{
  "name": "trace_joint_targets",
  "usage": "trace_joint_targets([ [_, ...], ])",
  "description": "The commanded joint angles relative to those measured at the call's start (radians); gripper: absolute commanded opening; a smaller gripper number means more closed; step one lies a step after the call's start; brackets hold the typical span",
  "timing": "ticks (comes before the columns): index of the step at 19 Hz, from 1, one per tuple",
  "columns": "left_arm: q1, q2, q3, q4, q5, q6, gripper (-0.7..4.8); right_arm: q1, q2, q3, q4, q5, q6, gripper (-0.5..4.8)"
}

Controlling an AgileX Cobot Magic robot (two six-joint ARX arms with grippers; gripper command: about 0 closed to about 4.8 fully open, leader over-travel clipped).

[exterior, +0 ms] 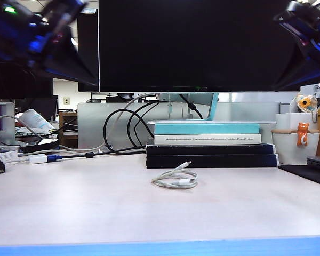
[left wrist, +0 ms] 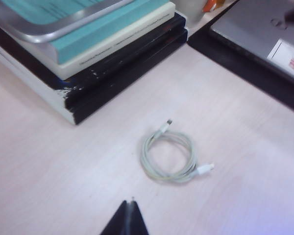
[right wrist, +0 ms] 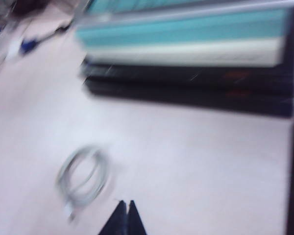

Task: Unfold the white charging cable into a straight cable.

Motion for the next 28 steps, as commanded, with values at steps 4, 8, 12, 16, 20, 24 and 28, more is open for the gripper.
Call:
trace_joint_targets([
  [4, -0.016, 0.228, 0.239, -0.268, 0.1, -0.032, 0.5, 0.0, 0.018, 0.038, -0.081, -0.069, -0.082, -0.05],
  [8, -0.079, 0.354, 0.326, -0.301, 0.09, -0.076, 3.64, 0.0, 0.023, 0.038, -0.143, -0.103, -0.107, -0.05],
  [12, -0.176, 0.444, 0.395, -0.323, -0.18, -0.083, 3.55, 0.001, 0.023, 0.038, -0.166, -0.132, -0.107, -0.05],
  [16, -0.213, 0.548, 0.441, -0.364, -0.22, -0.091, 3.44, 0.001, 0.022, 0.038, -0.175, -0.177, -0.105, -0.05],
  [20, -0.213, 0.562, 0.441, -0.361, -0.165, -0.111, 3.44, 0.001, 0.022, 0.037, -0.191, -0.177, -0.103, -0.05],
  [24, -0.246, 0.557, 0.451, -0.387, -0.14, -0.163, 3.43, 0.001, 0.023, 0.037, -0.193, -0.147, -0.104, -0.05],
  [28, -0.302, 0.55, 0.452, -0.377, -0.265, -0.136, 3.43, 0.073, 0.095, 0.038, -0.174, -0.087, -0.018, 0.61],
])
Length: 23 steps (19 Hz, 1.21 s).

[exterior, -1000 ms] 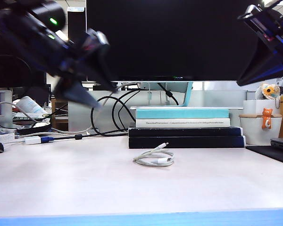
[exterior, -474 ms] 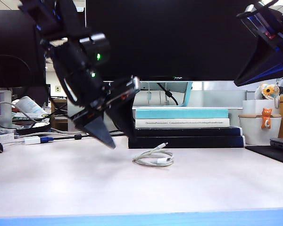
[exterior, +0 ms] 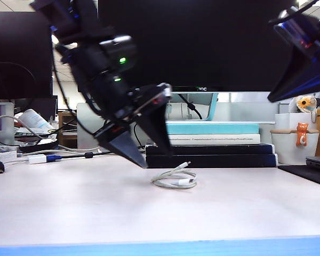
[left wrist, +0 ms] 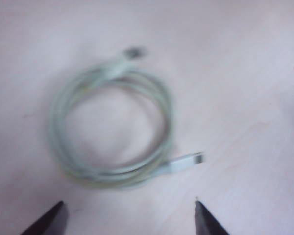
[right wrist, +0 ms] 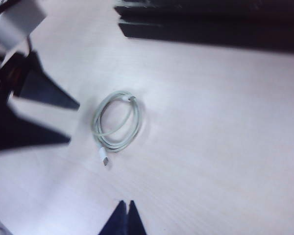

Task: Unfold the white charging cable into a straight cable.

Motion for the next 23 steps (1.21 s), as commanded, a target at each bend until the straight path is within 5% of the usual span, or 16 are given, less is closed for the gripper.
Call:
trace_joint_targets([
  [1, -0.03, -0.012, 0.007, 0.012, -0.103, 0.037, 3.43, 0.096, 0.089, 0.007, 0.024, 0.081, 0.04, 1.17],
  [9, -0.105, -0.013, 0.09, 0.034, -0.103, 0.076, 3.43, 0.172, 0.169, 0.016, 0.076, 0.216, 0.073, 1.3],
  [11, -0.154, -0.012, 0.095, 0.071, -0.178, 0.075, 3.4, 0.172, 0.169, 0.016, 0.063, 0.24, 0.072, 1.3],
  [14, -0.217, 0.009, 0.096, 0.095, -0.432, 0.071, 3.4, 0.169, 0.163, 0.016, 0.06, 0.264, 0.072, 1.3],
  [16, -0.22, 0.021, 0.095, 0.09, -0.481, 0.042, 3.35, 0.164, 0.15, 0.016, 0.059, 0.265, 0.072, 1.3],
  [23, -0.233, 0.06, 0.096, 0.068, -0.417, -0.042, 3.35, 0.147, 0.089, 0.016, 0.057, 0.257, 0.072, 1.3],
])
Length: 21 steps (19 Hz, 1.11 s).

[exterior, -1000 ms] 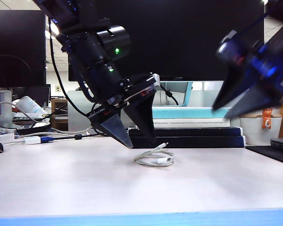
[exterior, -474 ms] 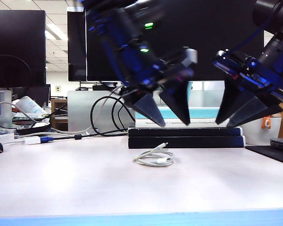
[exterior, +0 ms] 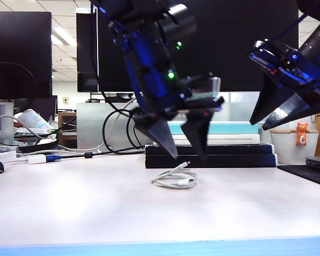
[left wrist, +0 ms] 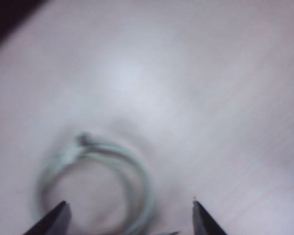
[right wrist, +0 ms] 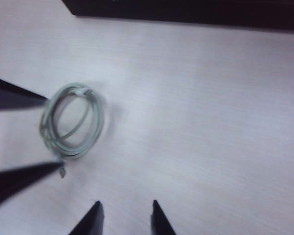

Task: Unfold the white charging cable into a straight cable.

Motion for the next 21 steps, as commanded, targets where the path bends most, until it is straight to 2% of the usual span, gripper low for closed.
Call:
trace_joint_targets([
  [1, -0.01, 0.031, 0.003, -0.021, 0.013, -0.022, 3.35, 0.002, -0.009, 0.005, -0.003, -0.006, 0.0, 1.3],
  [10, -0.029, 0.106, 0.006, 0.035, -0.071, -0.042, 3.18, 0.002, -0.011, 0.005, -0.027, -0.058, -0.004, 1.3],
  [11, -0.033, 0.106, 0.006, 0.05, -0.053, -0.042, 2.0, 0.002, -0.011, 0.005, -0.026, -0.058, -0.005, 1.3],
  [12, -0.033, 0.107, 0.007, 0.05, -0.039, -0.045, 1.45, 0.002, -0.011, 0.005, -0.026, -0.058, -0.005, 1.3],
  [13, -0.033, 0.112, 0.007, 0.047, -0.025, -0.045, 0.56, 0.002, -0.011, 0.005, -0.026, -0.058, -0.008, 1.3],
  [14, -0.033, 0.121, 0.007, 0.035, -0.024, -0.044, -0.08, 0.002, -0.011, 0.005, -0.025, -0.057, -0.008, 1.3],
  [16, -0.033, 0.13, 0.007, 0.008, -0.008, -0.001, -0.06, 0.002, -0.011, 0.005, -0.018, -0.057, -0.008, 1.3],
  [18, -0.031, 0.097, 0.023, -0.021, 0.075, 0.038, -0.06, -0.001, -0.011, 0.005, -0.019, -0.046, -0.013, 1.3],
  [21, -0.011, -0.035, 0.041, -0.093, 0.066, 0.141, -0.06, -0.022, -0.011, 0.005, -0.02, -0.042, -0.013, 1.3],
])
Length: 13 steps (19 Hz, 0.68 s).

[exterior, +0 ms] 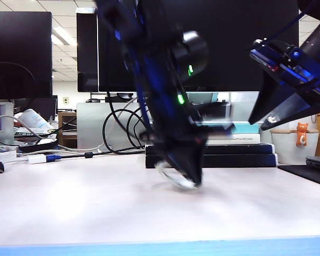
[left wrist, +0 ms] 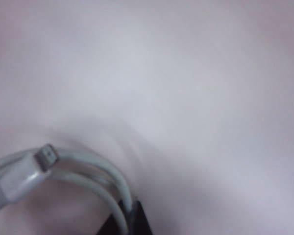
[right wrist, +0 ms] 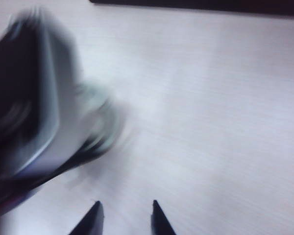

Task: Unfold the white charging cable into a straight cable.

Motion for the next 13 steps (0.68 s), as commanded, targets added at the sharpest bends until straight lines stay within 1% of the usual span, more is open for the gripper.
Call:
trace_joint_targets([
  [1, 0.038, -0.184, 0.019, -0.074, 0.029, 0.122, -0.06, -0.028, -0.005, 0.005, 0.006, -0.011, -0.005, 1.3],
  [2, 0.052, -0.225, 0.019, -0.086, 0.053, 0.129, -0.06, -0.033, -0.006, 0.005, 0.004, -0.031, -0.007, 1.3],
  [3, 0.075, -0.272, 0.019, -0.093, 0.134, 0.138, -0.06, -0.033, -0.012, 0.005, -0.001, -0.054, -0.008, 1.28],
  [4, 0.1, -0.307, 0.019, -0.099, 0.236, 0.153, -0.06, -0.035, -0.02, 0.005, 0.002, -0.088, -0.008, 1.26],
  [5, 0.154, -0.36, 0.016, -0.125, 0.417, 0.217, -0.06, -0.039, -0.047, 0.005, 0.018, -0.191, -0.028, 1.26],
  [6, 0.193, -0.38, 0.016, -0.155, 0.522, 0.25, -0.06, -0.04, -0.068, 0.005, 0.021, -0.256, -0.051, 1.26],
  [7, 0.243, -0.394, 0.016, -0.21, 0.676, 0.323, -0.06, -0.041, -0.097, 0.005, 0.014, -0.304, -0.079, 1.26],
  [9, 0.323, -0.397, 0.016, -0.335, 0.925, 0.459, -0.06, -0.041, -0.144, 0.005, -0.014, -0.338, -0.092, 1.26],
  [11, 0.38, -0.394, 0.014, -0.448, 1.01, 0.541, -0.06, -0.041, -0.182, 0.004, -0.038, -0.395, -0.109, 1.26],
  [12, 0.386, -0.39, 0.014, -0.506, 1.036, 0.598, -0.06, -0.041, -0.193, 0.004, -0.03, -0.453, -0.116, 1.26],
  [13, 0.386, -0.387, 0.014, -0.554, 1.037, 0.647, -0.06, -0.041, -0.196, 0.004, -0.018, -0.506, -0.116, 1.26],
])
